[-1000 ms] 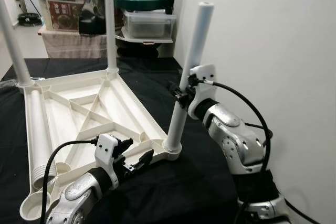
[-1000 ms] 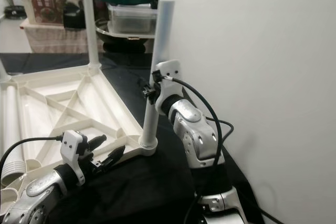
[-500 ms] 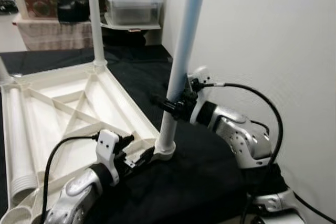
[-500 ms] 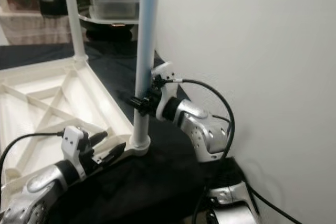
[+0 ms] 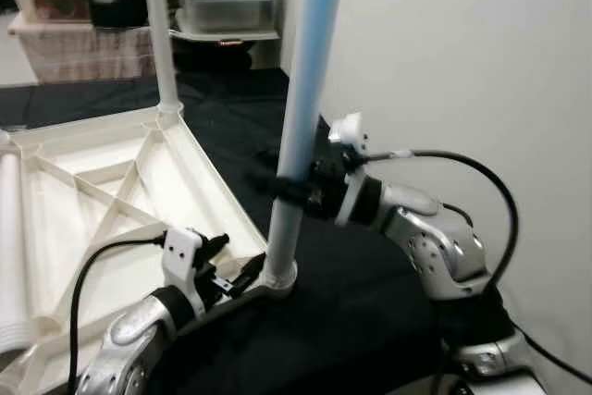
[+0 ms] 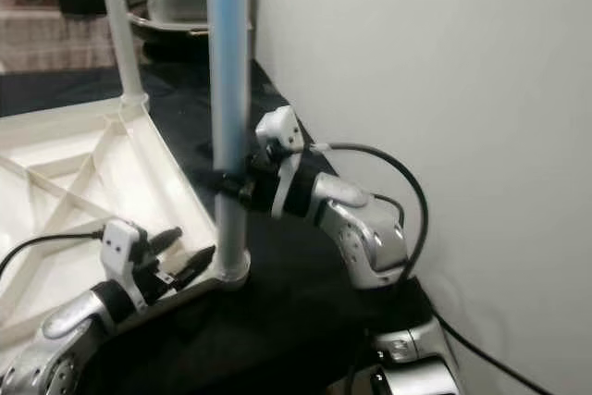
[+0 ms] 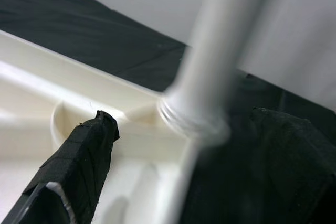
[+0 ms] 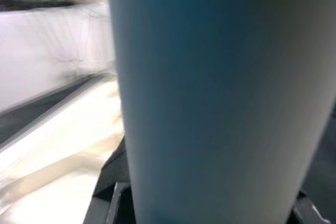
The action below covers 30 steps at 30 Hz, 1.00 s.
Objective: Building children table
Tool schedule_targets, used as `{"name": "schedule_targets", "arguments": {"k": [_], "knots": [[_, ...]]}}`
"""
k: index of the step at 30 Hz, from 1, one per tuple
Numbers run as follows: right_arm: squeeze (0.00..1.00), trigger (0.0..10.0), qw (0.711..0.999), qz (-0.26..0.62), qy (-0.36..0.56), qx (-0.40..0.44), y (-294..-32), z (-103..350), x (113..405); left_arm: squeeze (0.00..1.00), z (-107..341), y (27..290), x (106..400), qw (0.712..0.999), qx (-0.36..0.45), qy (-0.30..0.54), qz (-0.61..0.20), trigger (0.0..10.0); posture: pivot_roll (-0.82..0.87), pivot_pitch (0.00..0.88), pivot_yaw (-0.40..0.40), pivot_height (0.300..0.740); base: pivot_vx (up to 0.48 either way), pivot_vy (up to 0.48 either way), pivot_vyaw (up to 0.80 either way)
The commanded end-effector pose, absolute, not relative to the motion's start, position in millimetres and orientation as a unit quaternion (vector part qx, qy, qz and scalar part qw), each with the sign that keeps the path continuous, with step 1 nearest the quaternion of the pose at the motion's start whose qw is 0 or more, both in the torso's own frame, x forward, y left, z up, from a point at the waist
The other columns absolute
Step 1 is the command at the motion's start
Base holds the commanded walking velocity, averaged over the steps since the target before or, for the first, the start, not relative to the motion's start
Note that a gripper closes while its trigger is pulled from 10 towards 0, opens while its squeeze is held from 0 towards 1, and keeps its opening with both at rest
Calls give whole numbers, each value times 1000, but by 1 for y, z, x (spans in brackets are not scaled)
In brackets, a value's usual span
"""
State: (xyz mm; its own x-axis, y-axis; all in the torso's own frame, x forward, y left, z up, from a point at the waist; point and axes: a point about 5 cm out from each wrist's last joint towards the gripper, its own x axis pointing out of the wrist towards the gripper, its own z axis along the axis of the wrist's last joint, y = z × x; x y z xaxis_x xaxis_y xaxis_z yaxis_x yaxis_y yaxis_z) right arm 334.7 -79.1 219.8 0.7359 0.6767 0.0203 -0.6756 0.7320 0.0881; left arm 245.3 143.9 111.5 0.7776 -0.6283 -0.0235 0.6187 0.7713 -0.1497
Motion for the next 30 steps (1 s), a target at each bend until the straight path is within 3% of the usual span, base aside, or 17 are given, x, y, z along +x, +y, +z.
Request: {"name": "schedule_targets", "arguments": {"k": [1, 2, 3, 6, 7, 9, 10, 12, 13, 17, 22, 23, 24, 26, 27, 28, 30], "knots": [[0, 0, 964, 234, 123, 20, -100, 168, 341, 0, 111, 142, 245, 937, -73, 39, -338, 10000, 35, 0, -126, 740, 0, 0, 0], [0, 0, 964, 234, 123, 20, -100, 168, 341, 0, 111, 142, 245, 937, -73, 39, -338, 10000, 35, 0, -126, 740, 0, 0, 0], [0, 10000, 963, 248, 102, 27, -94, 170, 333, 0, 111, 142, 245, 937, -73, 39, -340, 10000, 30, 0, -121, 740, 0, 0, 0], [0, 10000, 936, 332, 36, 114, -81, 192, 317, 0, 111, 142, 246, 935, -71, 40, -345, 10000, 25, 0, -113, 740, 0, 0, 0], [827, 10000, 929, 344, 26, 130, -83, 197, 317, 0, 111, 141, 246, 935, -71, 40, -346, 10000, 25, 0, -112, 740, 0, 0, 0], [827, 10000, 929, 344, 26, 130, -83, 197, 317, 0, 111, 141, 246, 935, -71, 40, -346, 10000, 25, 0, -112, 740, 0, 0, 0], [1000, 10000, 925, 356, 15, 130, -84, 202, 317, 0, 112, 141, 247, 935, -70, 40, -346, 10000, 25, 0, -112, 740, 0, 0, 0], [902, 10000, 918, 381, -1, 113, -85, 211, 319, 0, 112, 141, 248, 935, -70, 39, -346, 10000, 24, 0, -114, 740, 0, 0, 0], [0, 10000, 893, 438, -47, 97, -90, 231, 318, 0, 112, 141, 248, 935, -70, 39, -345, 10000, 23, 0, -115, 740, 0, 0, 0], [0, 10000, 858, 498, -99, 76, -96, 252, 315, 0, 112, 142, 248, 935, -71, 39, -345, 10000, 23, 0, -115, 740, 0, 0, 0], [0, 10000, 766, 632, -109, 46, -100, 254, 290, 0, 112, 141, 247, 935, -71, 38, -344, 10000, 41, 0, -133, 740, 0, 0, 0], [0, 8078, 732, 674, -98, 36, -98, 248, 278, 0, 112, 142, 247, 936, -71, 37, -342, 10000, 41, 0, -133, 740, 0, 0, 0], [0, 8078, 732, 674, -98, 36, -98, 248, 278, 0, 112, 142, 247, 936, -71, 37, -342, 10000, 41, 0, -133, 740, 0, 0, 0], [0, 2078, 699, 710, -83, 26, -94, 238, 262, 0, 112, 144, 246, 938, -70, 38, -336, 10000, 44, 0, -136, 740, 0, 0, 0], [0, 2078, 699, 710, -83, 26, -94, 238, 262, 0, 112, 144, 246, 938, -70, 38, -336, 10000, 44, 0, -136, 740, 0, 0, 0], [0, 0, 698, 711, -78, 34, -93, 235, 260, 0, 111, 145, 245, 939, -70, 40, -335, 10000, 44, 0, -136, 740, 0, 0, 0], [0, 0, 701, 709, -69, 38, -91, 231, 260, 0, 110, 145, 245, 939, -70, 41, -335, 10000, 44, 0, -134, 740, 0, 0, 0]]}}
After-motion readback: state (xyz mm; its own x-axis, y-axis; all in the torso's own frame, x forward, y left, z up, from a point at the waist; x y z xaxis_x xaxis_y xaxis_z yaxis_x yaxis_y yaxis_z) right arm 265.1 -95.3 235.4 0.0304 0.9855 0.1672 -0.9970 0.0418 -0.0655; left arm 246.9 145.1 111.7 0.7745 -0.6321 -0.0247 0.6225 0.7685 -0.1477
